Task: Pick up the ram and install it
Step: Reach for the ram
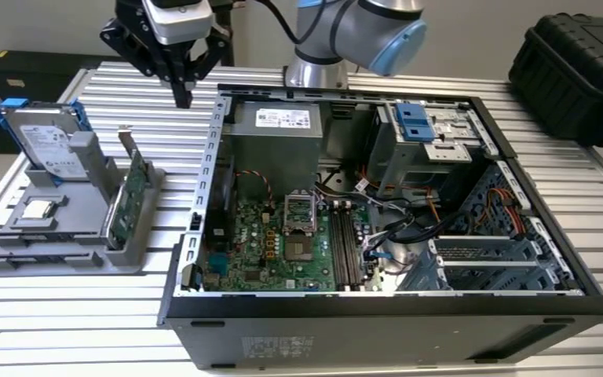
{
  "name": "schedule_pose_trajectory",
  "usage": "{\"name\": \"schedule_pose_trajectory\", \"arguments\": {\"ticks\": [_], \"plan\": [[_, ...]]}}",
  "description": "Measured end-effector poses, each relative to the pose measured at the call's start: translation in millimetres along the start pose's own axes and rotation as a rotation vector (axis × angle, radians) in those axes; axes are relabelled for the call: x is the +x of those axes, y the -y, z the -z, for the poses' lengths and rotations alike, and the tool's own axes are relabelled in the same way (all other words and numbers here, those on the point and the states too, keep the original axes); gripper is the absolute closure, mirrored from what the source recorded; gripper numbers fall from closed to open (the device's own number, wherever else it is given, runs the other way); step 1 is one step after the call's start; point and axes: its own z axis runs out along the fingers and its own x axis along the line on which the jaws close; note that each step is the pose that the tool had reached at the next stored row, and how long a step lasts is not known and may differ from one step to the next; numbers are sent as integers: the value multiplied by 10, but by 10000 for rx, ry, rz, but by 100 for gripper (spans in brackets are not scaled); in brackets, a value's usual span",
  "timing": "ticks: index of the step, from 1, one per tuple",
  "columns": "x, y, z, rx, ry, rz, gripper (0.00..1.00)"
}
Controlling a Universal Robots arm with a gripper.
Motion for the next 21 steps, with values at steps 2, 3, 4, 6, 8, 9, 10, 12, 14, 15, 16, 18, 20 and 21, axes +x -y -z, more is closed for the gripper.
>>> {"name": "schedule_pose_trajectory", "arguments": {"ticks": [2, 3, 4, 6, 8, 9, 10, 12, 14, 15, 16, 18, 20, 21], "plan": [[12, 1, 1, 1, -1, 0, 100], [18, 1, 1, 0, 0, 0, 100], [24, 2, 1, 1, -1, 0, 100], [37, 2, 1, 1, -1, 0, 100], [49, 4, 1, 0, 0, 0, 100], [55, 4, 2, 1, -1, 0, 100], [62, 4, 2, 0, -1, 0, 100], [74, 5, 2, 0, 0, 0, 100], [86, 6, 3, 1, -1, 0, 100], [92, 6, 2, 0, -1, 0, 100], [98, 7, 3, 1, -1, 0, 100], [110, 8, 3, 1, -1, 0, 100], [122, 9, 3, 1, -1, 0, 100], [129, 9, 3, 0, 0, 0, 100]]}}
